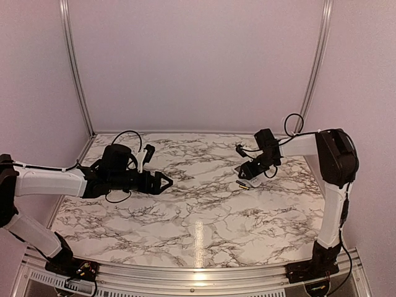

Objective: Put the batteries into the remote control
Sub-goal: Move the remote control to the center of the board.

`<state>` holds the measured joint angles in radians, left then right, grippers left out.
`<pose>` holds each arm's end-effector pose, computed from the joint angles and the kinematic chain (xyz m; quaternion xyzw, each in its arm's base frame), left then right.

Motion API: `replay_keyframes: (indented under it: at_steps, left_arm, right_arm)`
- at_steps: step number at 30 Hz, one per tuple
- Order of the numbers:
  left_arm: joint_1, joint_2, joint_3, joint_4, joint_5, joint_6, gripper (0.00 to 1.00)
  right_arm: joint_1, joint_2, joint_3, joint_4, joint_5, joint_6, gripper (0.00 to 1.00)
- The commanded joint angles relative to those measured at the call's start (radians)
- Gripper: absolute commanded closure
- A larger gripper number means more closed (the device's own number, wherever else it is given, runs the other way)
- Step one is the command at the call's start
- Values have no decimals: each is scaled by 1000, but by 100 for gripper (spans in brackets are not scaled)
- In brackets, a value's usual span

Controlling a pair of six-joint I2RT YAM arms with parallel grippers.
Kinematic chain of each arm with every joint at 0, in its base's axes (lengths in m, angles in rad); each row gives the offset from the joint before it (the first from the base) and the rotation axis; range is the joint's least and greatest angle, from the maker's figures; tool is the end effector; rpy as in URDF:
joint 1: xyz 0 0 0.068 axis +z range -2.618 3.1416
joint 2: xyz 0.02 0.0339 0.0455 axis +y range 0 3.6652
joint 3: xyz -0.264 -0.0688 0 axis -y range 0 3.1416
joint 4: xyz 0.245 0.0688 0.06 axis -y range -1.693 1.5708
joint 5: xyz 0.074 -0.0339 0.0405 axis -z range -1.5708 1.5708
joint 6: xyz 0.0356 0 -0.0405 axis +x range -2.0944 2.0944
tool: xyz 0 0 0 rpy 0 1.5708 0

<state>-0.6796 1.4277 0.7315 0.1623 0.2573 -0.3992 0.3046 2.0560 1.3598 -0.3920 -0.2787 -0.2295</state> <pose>0.2293 -0.1969 0.2085 0.1833 0.8441 -0.3480 0.3644 0.3976 0.1353 0.1401 -0.2858 0.9188 0.1437 0.2314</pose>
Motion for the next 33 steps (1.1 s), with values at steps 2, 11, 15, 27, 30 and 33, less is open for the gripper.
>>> replay_keyframes:
  at_steps: [2,11,15,27,30,33]
  left_arm:
    - [-51,16,-23,47,-50,27,1]
    - [-66,19,-43,89,-57,16,1]
    - [-68,12,-43,84,-60,19,1]
    - [-69,2,-47,96,-70,15,1]
    - [-70,1,-49,100,-70,12,1]
    - [-70,3,-50,104,-73,11,1]
  right_arm:
    - [44,-38,-73,-22,-7,57,70]
    - [72,-105,-148,1,-47,100,71]
    - [96,-114,-177,7,-47,109,71]
    - [184,-167,-339,133,-20,210,72]
    - [198,-180,-373,166,-18,250,72]
    - [230,-189,-387,183,-2,285,72]
